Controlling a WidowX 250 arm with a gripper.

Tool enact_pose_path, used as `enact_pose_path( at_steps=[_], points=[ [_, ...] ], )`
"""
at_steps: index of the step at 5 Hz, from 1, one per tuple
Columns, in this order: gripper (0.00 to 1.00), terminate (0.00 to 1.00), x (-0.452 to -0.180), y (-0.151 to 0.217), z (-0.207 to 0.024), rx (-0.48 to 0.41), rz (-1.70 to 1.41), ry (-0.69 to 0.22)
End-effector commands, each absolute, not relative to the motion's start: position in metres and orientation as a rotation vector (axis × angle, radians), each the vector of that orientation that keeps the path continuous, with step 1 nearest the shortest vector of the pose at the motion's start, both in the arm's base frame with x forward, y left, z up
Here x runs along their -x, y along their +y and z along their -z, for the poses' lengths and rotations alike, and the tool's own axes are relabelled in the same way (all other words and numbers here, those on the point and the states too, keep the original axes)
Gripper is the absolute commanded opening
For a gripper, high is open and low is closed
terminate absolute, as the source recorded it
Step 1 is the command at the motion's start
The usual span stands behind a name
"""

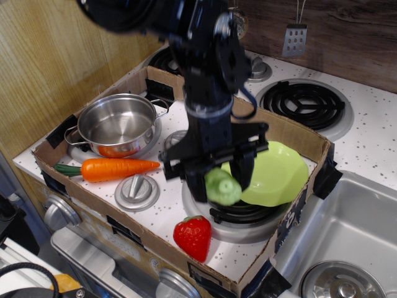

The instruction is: Take broccoli out of pan

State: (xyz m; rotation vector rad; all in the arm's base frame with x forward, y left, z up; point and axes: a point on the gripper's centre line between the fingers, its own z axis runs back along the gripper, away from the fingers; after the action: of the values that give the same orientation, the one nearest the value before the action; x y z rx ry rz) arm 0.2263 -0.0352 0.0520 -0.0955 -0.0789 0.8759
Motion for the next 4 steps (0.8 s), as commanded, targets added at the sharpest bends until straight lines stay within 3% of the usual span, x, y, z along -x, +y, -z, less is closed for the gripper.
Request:
enact_pose_path(
  at_steps=[1,2,4],
  points=[
    [0.0,0.0,-0.228,-0.061,-0.054,0.131,-0.924,-0.157],
    [1.0,0.0,-0.229,-0.059,-0.065,0.121,-0.866,-0.134],
    [1.0,0.0,-0.231,-0.056,-0.096,0.018,-0.878,-0.134]
  ],
)
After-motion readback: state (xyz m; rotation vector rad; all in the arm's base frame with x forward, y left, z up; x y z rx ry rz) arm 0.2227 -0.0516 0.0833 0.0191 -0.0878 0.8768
